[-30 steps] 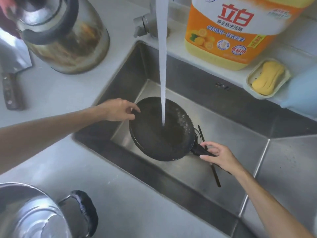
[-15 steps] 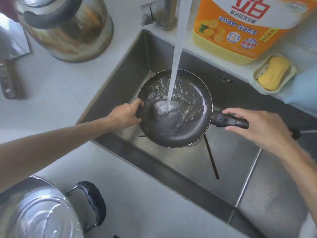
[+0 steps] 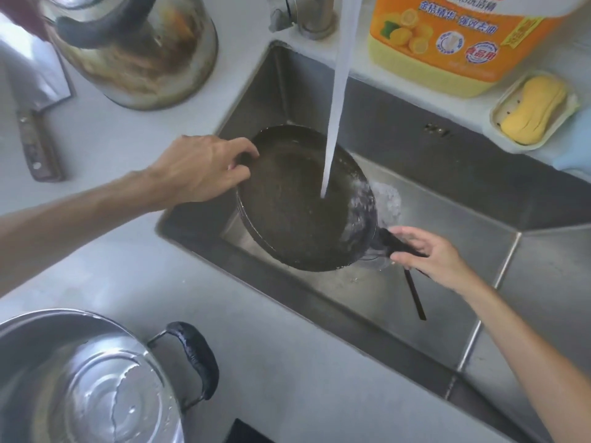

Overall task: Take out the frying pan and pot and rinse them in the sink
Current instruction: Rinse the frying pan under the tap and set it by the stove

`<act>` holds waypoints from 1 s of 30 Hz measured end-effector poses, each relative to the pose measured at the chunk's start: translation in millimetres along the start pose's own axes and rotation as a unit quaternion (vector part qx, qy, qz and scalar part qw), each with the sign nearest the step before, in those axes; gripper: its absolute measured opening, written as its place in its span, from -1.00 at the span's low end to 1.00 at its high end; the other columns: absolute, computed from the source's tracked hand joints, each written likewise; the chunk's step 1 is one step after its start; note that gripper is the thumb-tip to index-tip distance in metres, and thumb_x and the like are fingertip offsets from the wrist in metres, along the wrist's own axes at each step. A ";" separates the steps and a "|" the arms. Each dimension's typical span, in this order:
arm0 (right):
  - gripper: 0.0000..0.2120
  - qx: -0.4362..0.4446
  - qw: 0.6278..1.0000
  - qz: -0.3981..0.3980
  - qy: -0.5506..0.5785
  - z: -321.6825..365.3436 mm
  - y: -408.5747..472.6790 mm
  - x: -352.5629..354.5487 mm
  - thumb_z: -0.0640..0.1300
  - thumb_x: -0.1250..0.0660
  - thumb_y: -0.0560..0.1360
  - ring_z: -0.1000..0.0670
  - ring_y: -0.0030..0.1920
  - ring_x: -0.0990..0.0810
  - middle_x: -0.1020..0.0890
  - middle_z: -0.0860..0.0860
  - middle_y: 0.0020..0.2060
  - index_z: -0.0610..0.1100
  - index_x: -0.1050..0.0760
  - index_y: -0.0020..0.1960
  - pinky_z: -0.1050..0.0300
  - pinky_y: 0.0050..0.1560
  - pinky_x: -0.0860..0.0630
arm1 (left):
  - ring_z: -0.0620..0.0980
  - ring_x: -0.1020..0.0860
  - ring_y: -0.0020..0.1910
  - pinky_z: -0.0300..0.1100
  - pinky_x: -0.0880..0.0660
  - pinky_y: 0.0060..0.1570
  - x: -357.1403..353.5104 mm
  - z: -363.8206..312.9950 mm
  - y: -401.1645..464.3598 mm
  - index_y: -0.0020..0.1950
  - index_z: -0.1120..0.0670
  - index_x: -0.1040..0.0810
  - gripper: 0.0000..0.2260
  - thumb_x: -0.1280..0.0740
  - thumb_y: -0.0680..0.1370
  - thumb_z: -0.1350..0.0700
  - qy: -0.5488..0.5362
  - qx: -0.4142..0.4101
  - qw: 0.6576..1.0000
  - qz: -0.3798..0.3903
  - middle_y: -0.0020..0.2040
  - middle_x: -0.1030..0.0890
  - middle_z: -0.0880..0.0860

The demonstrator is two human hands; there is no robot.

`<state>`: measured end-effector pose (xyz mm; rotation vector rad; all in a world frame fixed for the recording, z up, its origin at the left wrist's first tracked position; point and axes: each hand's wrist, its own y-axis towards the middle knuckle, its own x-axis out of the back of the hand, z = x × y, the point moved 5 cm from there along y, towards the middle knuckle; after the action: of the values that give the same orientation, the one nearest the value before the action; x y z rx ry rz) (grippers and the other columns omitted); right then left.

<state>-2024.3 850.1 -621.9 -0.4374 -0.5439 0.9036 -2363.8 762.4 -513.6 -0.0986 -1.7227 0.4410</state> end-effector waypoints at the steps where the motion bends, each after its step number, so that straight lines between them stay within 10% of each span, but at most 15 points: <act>1: -0.62 -0.004 1.000 0.017 -0.017 3.6 2.6 3.7 -0.32 -0.42 0.39 0.12 -0.16 -0.57 -0.69 0.23 -0.15 0.01 -0.50 0.12 0.37 -0.17 -0.50 | 0.15 -0.57 0.04 0.00 -0.42 0.02 -7.9 1.7 -1.3 0.27 -0.11 -0.42 -0.69 -0.14 0.54 0.03 0.004 0.013 0.999 0.031 0.03 -0.64 0.02; 11: -0.59 0.099 0.881 -0.127 -0.445 88.3 -29.7 68.6 0.17 -0.35 0.39 -0.08 0.09 -0.61 -0.65 0.10 0.08 0.22 -0.46 0.24 -0.02 -0.01 -0.50 | 0.08 -0.56 0.08 -0.09 -0.47 0.01 -86.7 -13.0 13.3 0.16 -0.17 -0.51 -0.73 -0.26 0.49 0.06 -0.113 0.080 0.980 0.141 0.00 -0.62 0.00; 19: -0.53 0.090 0.952 -0.232 -0.180 11.7 -45.4 37.1 -0.06 -0.51 0.32 0.50 -0.07 -0.47 -0.47 0.63 -0.10 0.28 -0.51 0.14 0.58 0.05 -0.31 | 0.08 -0.54 -0.08 -0.01 -0.55 -0.17 -28.7 -18.0 -5.0 0.23 -0.11 -0.50 -0.67 -0.26 0.49 0.12 -0.089 -0.067 0.980 -0.167 -0.17 -0.57 0.00; 22: -0.49 0.055 0.982 -0.178 -0.040 -7.1 -34.4 6.9 -0.07 -0.51 0.29 0.52 -0.12 -0.48 -0.55 0.48 -0.05 0.36 -0.47 0.12 0.60 0.03 -0.31 | 0.09 -0.54 -0.12 -0.03 -0.51 -0.30 -3.7 -22.8 -15.5 0.27 -0.10 -0.50 -0.64 -0.21 0.50 0.14 -0.028 -0.105 0.969 -0.221 -0.19 -0.57 0.00; 26: -0.50 0.034 0.998 -0.057 -0.022 -10.6 -17.5 -9.8 -0.23 -0.45 0.38 0.53 0.03 -0.44 -0.53 0.20 0.14 0.17 -0.43 0.20 0.61 0.10 -0.29 | 0.14 -0.56 -0.03 0.00 -0.47 -0.11 4.7 -18.7 -11.7 0.22 -0.16 -0.51 -0.67 -0.19 0.50 0.11 -0.040 -0.042 0.991 -0.117 -0.12 -0.61 0.01; 30: -0.64 0.045 0.984 -0.049 -0.163 9.2 -19.1 17.1 0.37 -0.35 0.24 0.49 0.07 -0.44 -0.47 0.59 -0.10 0.54 -0.41 0.02 0.58 0.06 -0.32 | 0.09 -0.58 -0.01 -0.06 -0.44 -0.02 -23.2 -0.8 -12.1 0.03 -0.20 -0.56 -0.76 -0.20 0.47 0.07 -0.063 0.046 0.997 0.019 -0.15 -0.60 -0.10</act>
<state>-2009.6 854.9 -599.4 -0.1777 -0.8141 0.9063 -2356.1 744.4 -530.9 -0.0381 -1.8229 0.5638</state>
